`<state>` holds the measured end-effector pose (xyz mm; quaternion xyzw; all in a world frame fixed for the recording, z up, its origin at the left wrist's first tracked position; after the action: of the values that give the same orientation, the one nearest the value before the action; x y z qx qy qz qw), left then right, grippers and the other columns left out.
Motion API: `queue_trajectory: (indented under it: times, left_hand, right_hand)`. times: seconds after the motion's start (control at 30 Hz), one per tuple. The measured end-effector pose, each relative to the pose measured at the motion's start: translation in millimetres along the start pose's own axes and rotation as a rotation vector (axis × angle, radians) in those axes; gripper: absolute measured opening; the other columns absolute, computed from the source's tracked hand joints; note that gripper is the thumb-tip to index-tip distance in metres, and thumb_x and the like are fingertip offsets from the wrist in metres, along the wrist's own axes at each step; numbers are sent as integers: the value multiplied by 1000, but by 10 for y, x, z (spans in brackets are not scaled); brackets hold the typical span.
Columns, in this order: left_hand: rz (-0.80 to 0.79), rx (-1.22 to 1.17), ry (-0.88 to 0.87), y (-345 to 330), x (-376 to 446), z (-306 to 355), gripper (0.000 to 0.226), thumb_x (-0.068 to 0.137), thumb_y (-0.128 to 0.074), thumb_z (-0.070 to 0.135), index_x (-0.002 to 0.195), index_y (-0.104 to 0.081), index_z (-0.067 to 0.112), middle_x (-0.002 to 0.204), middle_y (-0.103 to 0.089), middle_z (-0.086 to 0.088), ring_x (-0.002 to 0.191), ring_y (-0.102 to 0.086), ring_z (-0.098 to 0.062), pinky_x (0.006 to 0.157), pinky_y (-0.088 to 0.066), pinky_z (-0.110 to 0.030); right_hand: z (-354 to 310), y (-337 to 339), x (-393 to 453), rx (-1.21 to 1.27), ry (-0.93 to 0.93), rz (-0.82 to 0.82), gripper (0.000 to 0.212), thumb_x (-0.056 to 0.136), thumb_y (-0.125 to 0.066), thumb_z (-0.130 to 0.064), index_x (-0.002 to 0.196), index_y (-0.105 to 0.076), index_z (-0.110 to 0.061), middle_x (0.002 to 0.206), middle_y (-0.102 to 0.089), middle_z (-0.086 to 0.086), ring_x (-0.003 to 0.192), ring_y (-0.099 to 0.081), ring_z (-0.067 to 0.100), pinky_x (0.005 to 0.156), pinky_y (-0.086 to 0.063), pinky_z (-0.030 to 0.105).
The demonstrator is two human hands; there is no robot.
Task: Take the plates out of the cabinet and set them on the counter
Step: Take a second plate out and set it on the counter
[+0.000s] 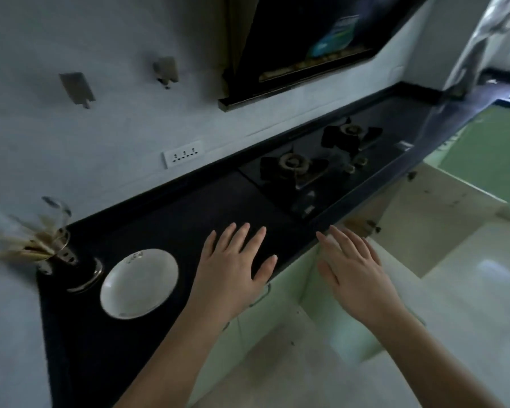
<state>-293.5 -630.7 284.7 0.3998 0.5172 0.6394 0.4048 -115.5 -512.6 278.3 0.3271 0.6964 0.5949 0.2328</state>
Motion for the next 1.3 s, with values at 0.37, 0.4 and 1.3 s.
queue_trajectory:
  times: [0.37, 0.4, 1.3]
  left_hand:
    - [-32, -28, -367, -259, 540, 2251, 79, 86, 7, 70, 155, -14, 37, 164, -19, 4, 150, -6, -15, 120, 2, -41]
    - [-37, -26, -404, -301, 572, 2503, 79, 86, 7, 70, 155, -14, 37, 164, -19, 4, 150, -5, -15, 120, 2, -41]
    - [-196, -85, -826, -1340, 2018, 5207, 65, 93, -13, 57, 155, -8, 37, 165, -12, 3, 150, 0, -15, 120, 2, -40]
  right_hand:
    - [1884, 386, -1104, -6, -337, 101, 65, 95, -11, -61, 149, -32, -31, 158, -31, 0, 147, -20, 24, 120, -13, 41]
    - [2073, 418, -1220, -7, -367, 102, 63, 96, -12, -61, 150, -29, -32, 158, -30, 0, 147, -18, 23, 120, -12, 40]
    - [4610, 675, -1830, -71, -856, 111, 61, 97, -11, -57, 154, -9, -35, 164, -7, -6, 149, 2, 15, 117, 9, 32]
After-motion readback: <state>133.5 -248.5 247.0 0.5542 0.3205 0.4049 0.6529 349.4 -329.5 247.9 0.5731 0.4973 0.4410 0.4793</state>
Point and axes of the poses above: each hand's wrist, its own x-axis towards the middle knuckle, its own y-axis out of the back of the hand, z = x × y, the point moved 5 cm from there along x, towards the middle knuckle
